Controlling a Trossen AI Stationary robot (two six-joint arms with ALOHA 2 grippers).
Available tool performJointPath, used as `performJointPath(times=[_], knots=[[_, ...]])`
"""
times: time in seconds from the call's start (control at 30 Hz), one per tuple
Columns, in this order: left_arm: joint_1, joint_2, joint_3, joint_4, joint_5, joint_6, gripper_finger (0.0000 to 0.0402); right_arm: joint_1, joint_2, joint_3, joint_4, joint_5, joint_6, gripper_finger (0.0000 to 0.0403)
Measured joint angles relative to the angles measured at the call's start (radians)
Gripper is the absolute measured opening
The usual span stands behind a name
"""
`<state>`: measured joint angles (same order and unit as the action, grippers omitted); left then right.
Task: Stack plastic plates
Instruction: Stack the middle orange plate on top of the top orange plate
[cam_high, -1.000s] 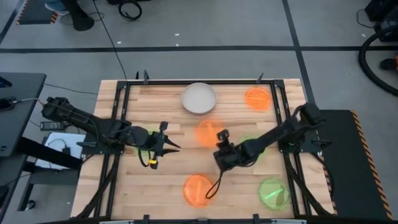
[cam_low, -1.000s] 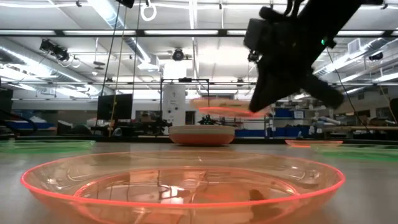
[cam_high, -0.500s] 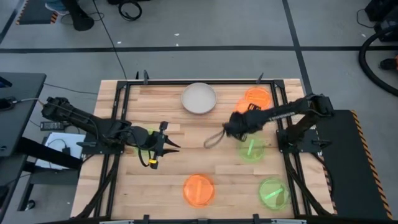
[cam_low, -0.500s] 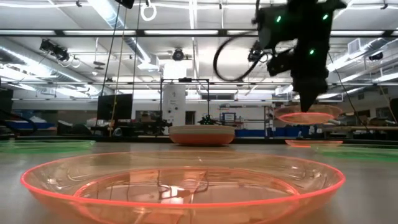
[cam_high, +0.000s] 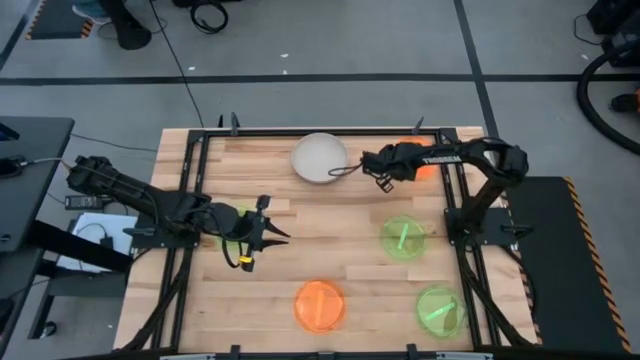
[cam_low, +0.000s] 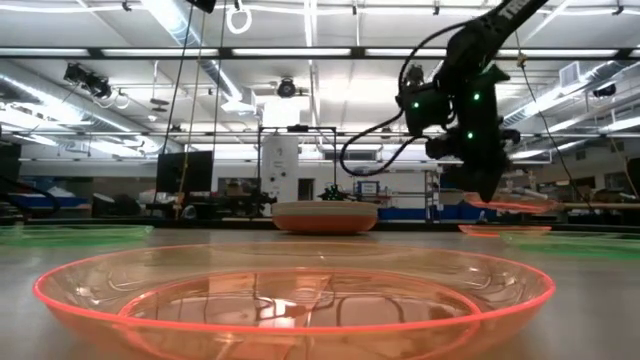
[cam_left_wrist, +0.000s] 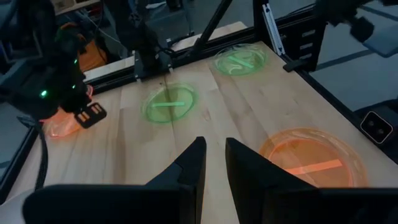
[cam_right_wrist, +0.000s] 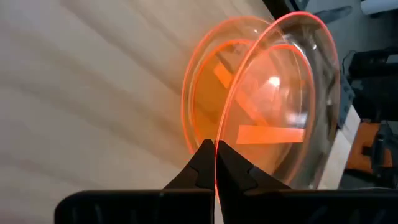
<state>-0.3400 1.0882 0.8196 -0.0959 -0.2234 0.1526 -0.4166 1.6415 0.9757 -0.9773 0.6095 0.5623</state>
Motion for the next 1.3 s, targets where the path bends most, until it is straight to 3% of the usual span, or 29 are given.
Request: performJointPath(times=[0.43, 0.7, 1.3], knots=[[0.0, 0.0, 0.0, 0.003, 0.0, -0.002, 0.0068, -0.092, 0.159, -0.001, 0.132, -0.017, -0.102, 0.0007], [0.0, 0.0, 0.0, 0.003, 0.0, -0.002, 0.0068, -0.089, 0.167, -0.001, 0.147, -0.027, -0.118, 0.0011], [0.0, 0.0, 0.0, 0.003, 0.0, -0.004, 0.0068, -0.078, 0.148, -0.001, 0.142, 0.008, -0.148, 0.0067]])
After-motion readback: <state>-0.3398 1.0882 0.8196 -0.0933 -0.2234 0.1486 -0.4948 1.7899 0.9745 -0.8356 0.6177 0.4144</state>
